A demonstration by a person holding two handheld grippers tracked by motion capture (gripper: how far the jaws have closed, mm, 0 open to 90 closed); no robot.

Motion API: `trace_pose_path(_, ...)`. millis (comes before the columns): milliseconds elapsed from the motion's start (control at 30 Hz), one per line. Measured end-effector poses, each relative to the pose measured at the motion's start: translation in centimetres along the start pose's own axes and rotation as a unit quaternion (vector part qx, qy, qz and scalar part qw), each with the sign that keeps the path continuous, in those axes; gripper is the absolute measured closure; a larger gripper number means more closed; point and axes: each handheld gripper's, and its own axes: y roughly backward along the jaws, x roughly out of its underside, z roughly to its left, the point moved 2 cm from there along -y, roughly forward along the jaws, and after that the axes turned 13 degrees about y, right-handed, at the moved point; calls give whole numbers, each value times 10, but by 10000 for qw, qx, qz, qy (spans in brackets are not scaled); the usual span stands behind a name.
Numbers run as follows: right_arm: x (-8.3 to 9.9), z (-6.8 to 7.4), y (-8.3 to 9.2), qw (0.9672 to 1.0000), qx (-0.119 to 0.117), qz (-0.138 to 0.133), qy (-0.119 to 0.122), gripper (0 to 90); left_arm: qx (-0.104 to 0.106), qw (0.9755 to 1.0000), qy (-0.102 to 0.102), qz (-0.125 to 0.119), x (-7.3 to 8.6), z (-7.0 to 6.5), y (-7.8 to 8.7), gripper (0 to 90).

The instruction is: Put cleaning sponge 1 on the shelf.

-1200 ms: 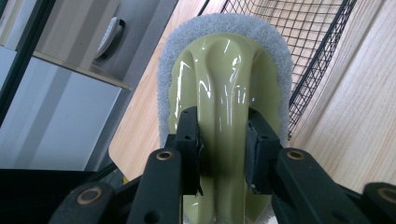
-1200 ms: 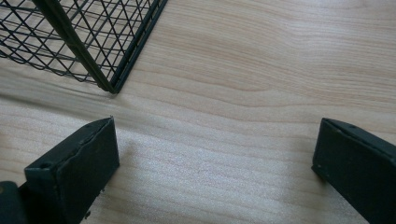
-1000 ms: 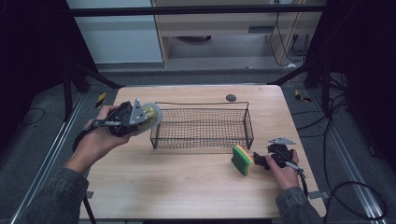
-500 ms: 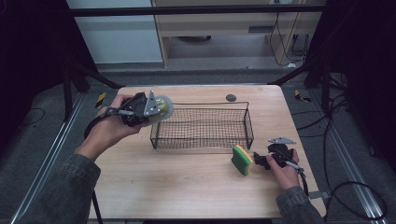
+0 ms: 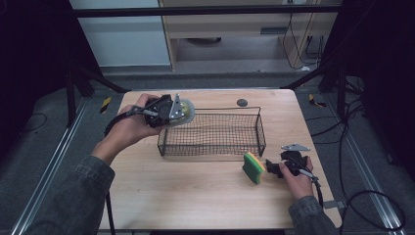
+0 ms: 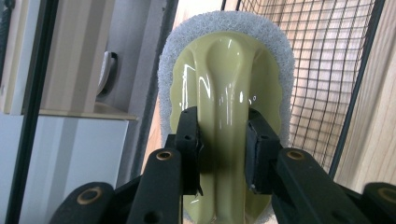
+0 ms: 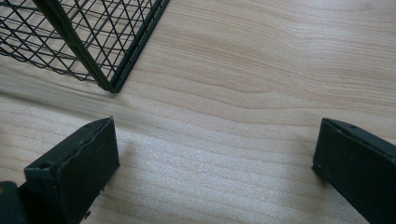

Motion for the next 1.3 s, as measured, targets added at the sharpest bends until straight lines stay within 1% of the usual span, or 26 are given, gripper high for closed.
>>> trace_pose_path(100,0,0,0,10000,0,0,-2,5,-22,10000,-61,10,-3,-2,-1,704)
trace_pose_path(200,0,0,0,10000,3,-10,10,5,-15,10000,30,-73,-5,-2,1,704)
trace_pose_path(300,0,0,0,10000,2,-10,9,5,-3,9998,138,-105,-6,0,3,704)
trace_pose_path(333,0,0,0,10000,4,-12,12,5,-10,9998,146,-109,-7,0,3,704)
trace_pose_path(433,0,0,0,10000,-2,-1,-4,5,16,9999,124,-64,-8,-1,-1,704)
trace_pose_path(467,0,0,0,10000,-1,-1,-4,5,20,10000,78,-31,-8,-1,-3,704)
trace_pose_path(500,0,0,0,10000,-2,1,1,5,43,9999,105,-32,-8,-1,-5,704)
trace_pose_path(633,0,0,0,10000,3,-5,22,4,129,9999,30,-34,-11,-3,-15,704)
trace_pose_path(733,0,0,0,10000,-1,5,10,4,179,9998,77,-53,-12,-5,-21,704)
trace_pose_path(800,0,0,0,10000,4,-4,24,4,206,9998,41,-58,-13,-7,-25,704)
trace_pose_path(833,0,0,0,10000,2,-6,28,4,228,9997,51,-26,-12,-8,-27,704)
trace_pose_path(900,0,0,0,10000,3,-7,29,4,246,9997,-8,12,-12,-9,-30,704)
trace_pose_path(1000,0,0,0,10000,2,-7,30,4,283,9996,-11,30,-10,-10,-32,704)
trace_pose_path(1033,0,0,0,10000,-2,4,14,4,299,9995,24,29,-10,-10,-32,704)
trace_pose_path(1167,0,0,0,10000,0,-8,19,4,344,9994,57,51,-7,-11,-34,704)
trace_pose_path(1200,0,0,0,10000,0,-8,19,4,344,9994,57,51,-7,-11,-34,704)
trace_pose_path(1233,0,0,0,10000,1,-9,20,4,334,9994,-20,80,-7,-11,-35,704)
trace_pose_path(1300,0,0,0,10000,5,-3,23,4,349,9994,10,85,-6,-12,-36,704)
